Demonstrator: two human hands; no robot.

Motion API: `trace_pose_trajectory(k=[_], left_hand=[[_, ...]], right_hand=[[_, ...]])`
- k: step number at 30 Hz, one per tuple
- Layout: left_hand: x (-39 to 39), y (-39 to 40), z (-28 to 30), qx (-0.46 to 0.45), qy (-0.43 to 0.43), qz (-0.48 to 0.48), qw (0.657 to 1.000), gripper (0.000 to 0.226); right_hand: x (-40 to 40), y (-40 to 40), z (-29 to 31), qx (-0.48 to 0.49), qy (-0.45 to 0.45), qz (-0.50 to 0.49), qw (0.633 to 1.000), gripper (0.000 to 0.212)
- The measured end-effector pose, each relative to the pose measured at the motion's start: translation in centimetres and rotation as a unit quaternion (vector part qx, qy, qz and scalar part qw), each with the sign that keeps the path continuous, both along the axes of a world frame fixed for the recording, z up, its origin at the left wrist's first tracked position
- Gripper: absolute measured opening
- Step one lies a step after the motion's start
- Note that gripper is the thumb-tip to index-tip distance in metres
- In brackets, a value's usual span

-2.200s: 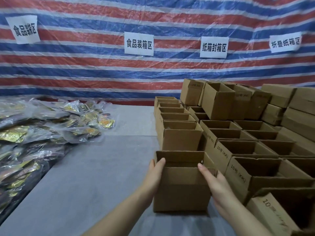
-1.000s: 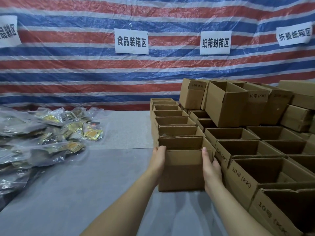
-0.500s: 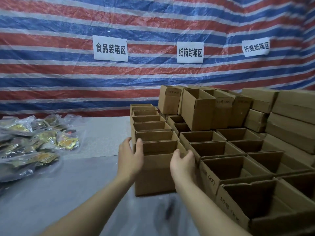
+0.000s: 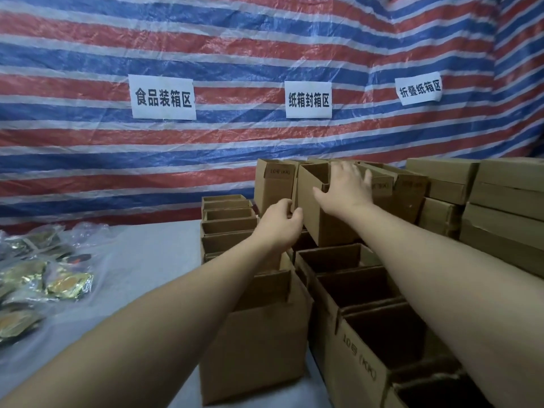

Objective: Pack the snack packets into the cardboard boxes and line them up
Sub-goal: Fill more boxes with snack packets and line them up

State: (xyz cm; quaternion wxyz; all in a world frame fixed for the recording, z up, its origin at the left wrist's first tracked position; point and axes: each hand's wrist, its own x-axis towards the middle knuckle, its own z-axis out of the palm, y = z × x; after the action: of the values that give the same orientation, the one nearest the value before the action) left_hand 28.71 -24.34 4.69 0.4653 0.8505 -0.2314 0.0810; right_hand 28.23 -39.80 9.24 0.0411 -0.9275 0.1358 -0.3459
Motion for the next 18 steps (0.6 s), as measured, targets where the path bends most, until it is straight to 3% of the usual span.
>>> trace_pose_trajectory(k=[3,6,7,11,14,18], left_hand=[[1.9,-1.3,-0.3,-0.002,0.023,-0.01,1.0,0.057],[2.1,-0.6,-1.1,-0.017,0.064,-0.002,0.998,0.06],[1.9,0.0,-1.2,-0.024,0.075,0.002,0.997,0.061],[0.0,3.8,1.3,-0.062,0.063,0.043,0.995,0.059],[-2.0,8.2,4.9,-0.121,0.064,0.09,0.987,0.06],[-6.0,15.6,9.2,-0.205,0.056,0.159,0.964,0.065]], right_hand=[[2.3,0.0,0.1,-0.039,0.057,-0.024,0.997,0.07],[2.8,1.4,-0.2,-0.018,0.095,-0.027,0.995,0.021],[2.5,1.8,0.0,-0.001,0.079,-0.028,0.996,0.013],[-0.8,3.2,2.1,0.008,-0.016,0.021,1.0,0.007],[-5.3,6.0,4.0,0.028,-0.059,0.102,0.993,0.021],[-11.8,10.6,5.3,0.014,-0.017,0.246,0.969,0.031]])
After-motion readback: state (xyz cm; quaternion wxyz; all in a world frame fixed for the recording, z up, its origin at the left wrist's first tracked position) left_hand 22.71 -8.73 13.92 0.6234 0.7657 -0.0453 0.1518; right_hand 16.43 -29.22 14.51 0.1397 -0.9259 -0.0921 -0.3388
